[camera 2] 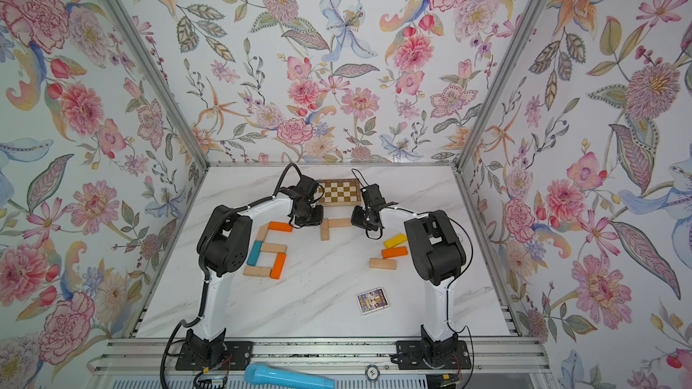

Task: Assemble the number 6 with building blocks
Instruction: Adjust the building block at the center of the board.

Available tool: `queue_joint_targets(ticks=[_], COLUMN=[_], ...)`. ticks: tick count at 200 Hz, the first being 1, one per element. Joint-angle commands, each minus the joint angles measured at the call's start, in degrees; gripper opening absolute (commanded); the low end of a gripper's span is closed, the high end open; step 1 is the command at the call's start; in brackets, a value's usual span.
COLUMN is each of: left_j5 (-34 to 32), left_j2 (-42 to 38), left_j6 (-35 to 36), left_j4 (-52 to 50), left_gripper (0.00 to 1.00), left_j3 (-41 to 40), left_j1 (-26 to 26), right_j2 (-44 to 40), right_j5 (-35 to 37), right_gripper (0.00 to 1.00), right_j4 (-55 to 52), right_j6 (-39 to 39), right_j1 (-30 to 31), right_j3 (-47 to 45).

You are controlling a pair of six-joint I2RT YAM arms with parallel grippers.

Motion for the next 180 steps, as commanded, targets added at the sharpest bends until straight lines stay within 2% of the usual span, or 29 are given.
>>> queue_joint_targets(ticks=[1, 129, 180], left_j5=[0.59, 1.84, 0.88], left_j2=[-1.5, -2.72, -3.15], left_j6=[-0.21, 0.71, 1.3], left_j4=[-1.03, -0.13, -1.53], left_gripper=[0.09, 0.12, 0.28], left_j3=[-2.11, -4.22, -2.44], left_j1=[-0.56, -0.39, 0.89], right_j2=[-0.55, -3.11, -4.51], right_j5=[0.14, 2.42, 2.87], right_gripper=[0.31, 0.31, 0.33], right_j4=[-1.69, -1.74, -1.95], right_j6=[0.95, 0.81, 0.09], right_j1=[1.34, 1.01, 0.43], right_j3=[-2.21, -3.17, -2.69])
